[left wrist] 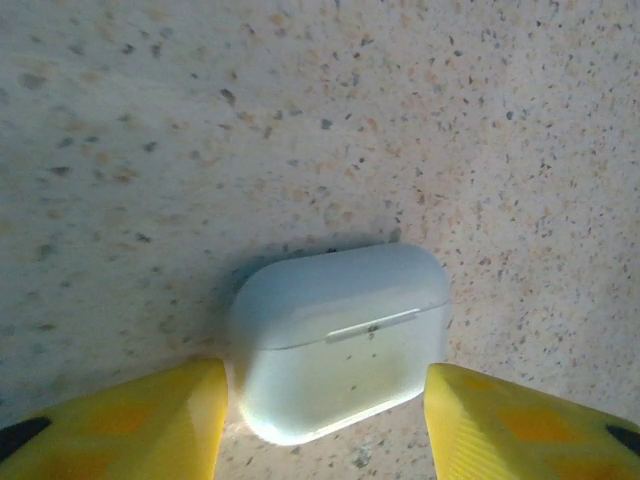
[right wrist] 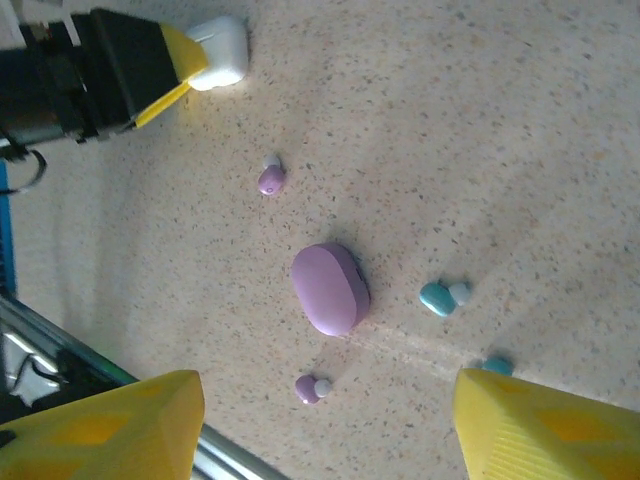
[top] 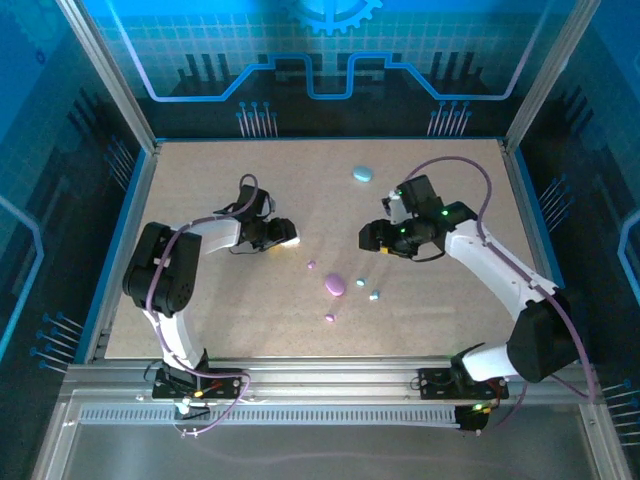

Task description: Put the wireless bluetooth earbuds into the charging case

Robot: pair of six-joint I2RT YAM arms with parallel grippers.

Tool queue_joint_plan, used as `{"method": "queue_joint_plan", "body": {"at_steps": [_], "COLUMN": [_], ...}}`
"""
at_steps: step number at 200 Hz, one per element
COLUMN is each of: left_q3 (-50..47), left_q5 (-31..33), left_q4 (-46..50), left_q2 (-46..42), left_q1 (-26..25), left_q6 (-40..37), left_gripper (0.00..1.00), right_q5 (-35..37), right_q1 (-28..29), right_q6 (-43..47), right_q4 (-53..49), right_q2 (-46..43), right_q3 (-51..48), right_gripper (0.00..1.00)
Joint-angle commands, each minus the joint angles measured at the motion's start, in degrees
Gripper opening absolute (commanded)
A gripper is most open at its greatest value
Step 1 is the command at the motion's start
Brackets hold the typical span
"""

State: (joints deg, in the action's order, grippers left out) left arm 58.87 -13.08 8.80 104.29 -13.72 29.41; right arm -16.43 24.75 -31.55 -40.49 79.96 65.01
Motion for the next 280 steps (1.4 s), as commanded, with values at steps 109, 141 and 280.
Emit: {"method": "queue_joint_plan", "body": {"at_steps": [109, 141, 280], "left_q3": [-14.3, -17.0, -28.6], "left_q5": [3.9, 3.7, 12.6], "left_q4": [-12.5, -16.8, -33.0], "left_q2": [-32.9, -35.9, -44.6], "left_q1": [0.4, 0.4, 0.4], "left_q6": [-5.5, -6.5, -5.2], "left_gripper": [0.63, 0.64, 0.99], "right_q5": [19.0, 18.4, 17.6], "right_q1": [20.5, 22.0, 21.7], "right_q6": [25.5, 29.7, 33.7], "right_q4": [33.8, 40.0, 49.9], "right_q2": [-1.5, 1.0, 13.1], "right_q3": [-22.5, -25.5, -27.3], "right_gripper": [0.70, 0.72, 0.67]}}
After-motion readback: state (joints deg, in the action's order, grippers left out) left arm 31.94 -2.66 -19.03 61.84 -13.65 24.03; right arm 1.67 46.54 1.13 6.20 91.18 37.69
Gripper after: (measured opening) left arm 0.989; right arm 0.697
